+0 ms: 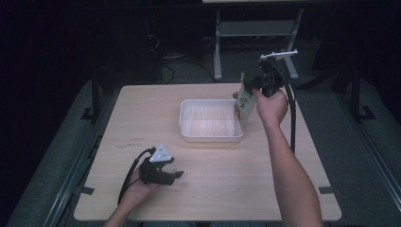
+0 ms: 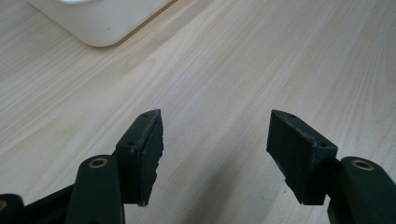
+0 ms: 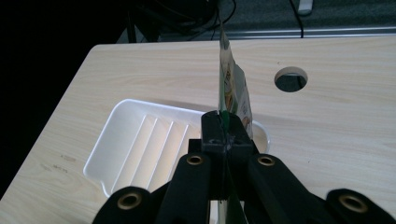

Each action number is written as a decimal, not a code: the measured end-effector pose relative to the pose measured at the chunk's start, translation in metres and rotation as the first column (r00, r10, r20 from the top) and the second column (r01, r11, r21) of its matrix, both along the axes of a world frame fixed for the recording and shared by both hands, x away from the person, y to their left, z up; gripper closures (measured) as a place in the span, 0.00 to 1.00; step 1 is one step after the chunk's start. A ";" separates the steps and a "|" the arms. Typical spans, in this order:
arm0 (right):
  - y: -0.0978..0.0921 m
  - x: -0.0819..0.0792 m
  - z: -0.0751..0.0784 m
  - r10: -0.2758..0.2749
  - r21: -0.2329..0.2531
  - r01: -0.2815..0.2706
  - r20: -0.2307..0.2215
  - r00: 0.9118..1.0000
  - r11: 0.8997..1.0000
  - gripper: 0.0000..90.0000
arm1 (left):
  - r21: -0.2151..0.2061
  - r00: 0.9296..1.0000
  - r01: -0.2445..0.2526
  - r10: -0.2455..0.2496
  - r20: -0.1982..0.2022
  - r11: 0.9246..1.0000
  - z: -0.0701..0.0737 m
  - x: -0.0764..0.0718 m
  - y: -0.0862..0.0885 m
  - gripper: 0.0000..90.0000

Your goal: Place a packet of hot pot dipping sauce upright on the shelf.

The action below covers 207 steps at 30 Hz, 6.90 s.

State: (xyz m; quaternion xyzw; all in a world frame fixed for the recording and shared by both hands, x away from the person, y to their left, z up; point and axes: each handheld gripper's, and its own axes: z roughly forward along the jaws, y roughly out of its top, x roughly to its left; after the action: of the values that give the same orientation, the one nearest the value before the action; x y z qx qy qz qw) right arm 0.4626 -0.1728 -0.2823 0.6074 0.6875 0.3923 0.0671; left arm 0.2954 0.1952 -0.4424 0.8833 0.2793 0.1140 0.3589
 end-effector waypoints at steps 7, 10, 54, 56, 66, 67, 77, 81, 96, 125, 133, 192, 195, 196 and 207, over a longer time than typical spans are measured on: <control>0.013 0.004 -0.009 0.025 -0.014 -0.025 -0.014 1.000 1.000 0.99 | -0.001 1.000 -0.001 0.001 0.000 1.000 0.000 0.000 0.000 0.40; 0.017 0.006 -0.013 0.029 -0.019 -0.030 -0.019 0.999 0.999 0.99 | 0.000 1.000 -0.004 0.004 -0.001 1.000 0.000 0.001 0.002 0.40; -0.002 0.004 -0.038 0.090 -0.060 -0.098 -0.129 0.988 0.993 0.88 | -0.002 1.000 -0.015 0.015 0.000 1.000 -0.001 0.001 0.003 0.39; -0.002 0.004 -0.038 0.095 -0.065 -0.105 -0.132 0.987 0.992 0.87 | -0.002 1.000 -0.016 0.016 0.000 1.000 -0.001 0.001 0.003 0.39; -0.004 0.000 -0.036 0.115 -0.066 -0.125 -0.141 0.983 0.990 0.80 | -0.007 1.000 -0.026 0.026 0.004 1.000 0.000 0.002 0.004 0.38; -0.004 0.000 -0.035 0.117 -0.068 -0.128 -0.143 0.983 0.989 0.79 | -0.008 1.000 -0.026 0.026 0.004 1.000 0.000 0.002 0.004 0.38; -0.015 -0.008 -0.032 0.116 -0.054 -0.123 -0.126 0.985 0.991 0.74 | -0.004 1.000 -0.029 0.029 0.004 1.000 0.000 0.002 0.004 0.37; -0.022 -0.011 -0.033 0.119 -0.024 -0.123 -0.127 0.985 0.992 0.71 | -0.001 1.000 -0.030 0.030 0.003 1.000 -0.001 0.002 0.004 0.36; -0.028 -0.022 -0.029 0.151 -0.019 -0.154 -0.114 0.982 0.988 0.65 | -0.001 0.999 -0.035 0.035 0.005 0.999 -0.001 0.003 0.004 0.35; -0.035 -0.052 -0.020 0.217 -0.027 -0.219 -0.073 0.974 0.975 0.59 | -0.008 0.999 -0.043 0.043 0.007 0.999 0.000 0.003 0.006 0.35; -0.042 -0.063 -0.021 0.228 -0.012 -0.229 -0.051 0.972 0.973 0.58 | -0.008 0.999 -0.045 0.045 0.007 0.999 -0.001 0.003 0.006 0.35; -0.067 -0.127 -0.097 0.235 0.064 -0.230 -0.064 0.970 0.971 0.52 | -0.005 0.999 -0.049 0.049 0.009 0.999 -0.002 0.002 0.005 0.35; -0.066 -0.128 -0.099 0.236 0.058 -0.232 -0.070 0.969 0.971 0.51 | -0.006 0.999 -0.049 0.049 0.010 0.999 -0.002 0.002 0.005 0.35; -0.066 -0.129 -0.100 0.238 0.057 -0.234 -0.067 0.969 0.971 0.51 | -0.005 0.999 -0.049 0.049 0.009 0.999 -0.002 0.002 0.005 0.35; -0.064 -0.137 -0.116 0.236 0.065 -0.231 -0.080 0.968 0.971 0.50 | -0.006 0.999 -0.051 0.051 0.010 0.999 -0.003 0.002 0.004 0.35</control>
State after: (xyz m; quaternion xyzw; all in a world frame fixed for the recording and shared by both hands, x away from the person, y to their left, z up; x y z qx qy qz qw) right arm 0.3256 -0.2369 -0.3979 0.5404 0.7456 0.3891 -0.0263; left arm 0.2977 0.1994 -0.4450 0.8743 0.3002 0.1266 0.3597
